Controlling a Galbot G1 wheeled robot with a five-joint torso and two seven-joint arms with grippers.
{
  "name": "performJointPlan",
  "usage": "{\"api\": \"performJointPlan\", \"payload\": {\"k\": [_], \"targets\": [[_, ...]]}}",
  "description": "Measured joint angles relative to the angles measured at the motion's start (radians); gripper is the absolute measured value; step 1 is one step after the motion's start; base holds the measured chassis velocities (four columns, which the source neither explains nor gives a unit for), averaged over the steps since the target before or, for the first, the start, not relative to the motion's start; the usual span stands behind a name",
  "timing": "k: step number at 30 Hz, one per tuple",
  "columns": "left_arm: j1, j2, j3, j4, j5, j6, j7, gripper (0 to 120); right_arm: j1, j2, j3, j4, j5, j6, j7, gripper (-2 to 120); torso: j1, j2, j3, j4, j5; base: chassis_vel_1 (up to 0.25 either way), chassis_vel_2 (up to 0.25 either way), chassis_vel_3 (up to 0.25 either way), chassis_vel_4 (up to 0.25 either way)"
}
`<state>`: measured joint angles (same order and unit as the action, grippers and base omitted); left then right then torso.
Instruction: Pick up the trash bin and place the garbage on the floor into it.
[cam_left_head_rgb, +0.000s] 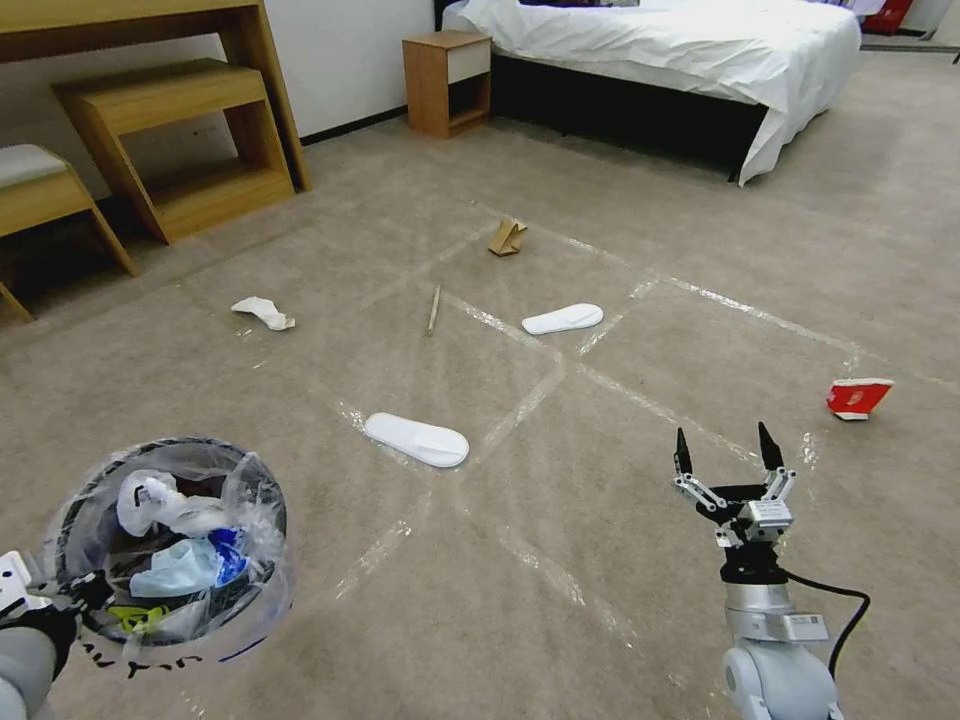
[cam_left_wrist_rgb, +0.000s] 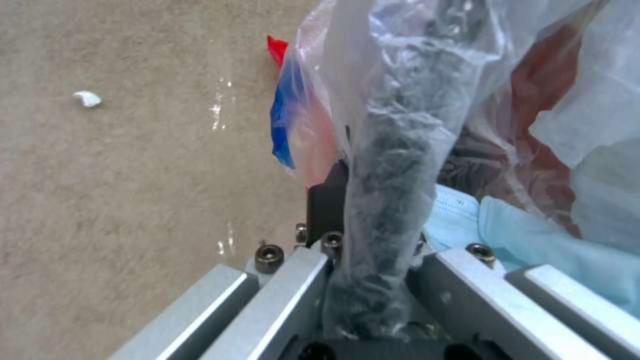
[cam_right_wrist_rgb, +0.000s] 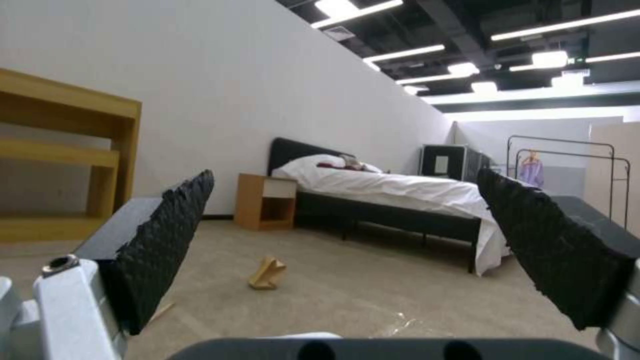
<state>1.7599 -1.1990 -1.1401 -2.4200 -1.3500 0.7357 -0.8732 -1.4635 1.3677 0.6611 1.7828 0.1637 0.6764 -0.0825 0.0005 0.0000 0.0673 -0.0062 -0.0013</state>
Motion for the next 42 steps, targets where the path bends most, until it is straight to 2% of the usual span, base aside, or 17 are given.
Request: {"api": "performJointPlan", "payload": {"k": [42], "targets": [[-0.001,-0.011,-0.017,0.003,0.003,-0.002,-0.011,0,0.017,0.001,-0.023,-0.023,-0.021,0.004,0.005,100,0.000,0.000,0.000,0.0000,0.0000,-0.096,0.099,0.097,-0.097]]}}
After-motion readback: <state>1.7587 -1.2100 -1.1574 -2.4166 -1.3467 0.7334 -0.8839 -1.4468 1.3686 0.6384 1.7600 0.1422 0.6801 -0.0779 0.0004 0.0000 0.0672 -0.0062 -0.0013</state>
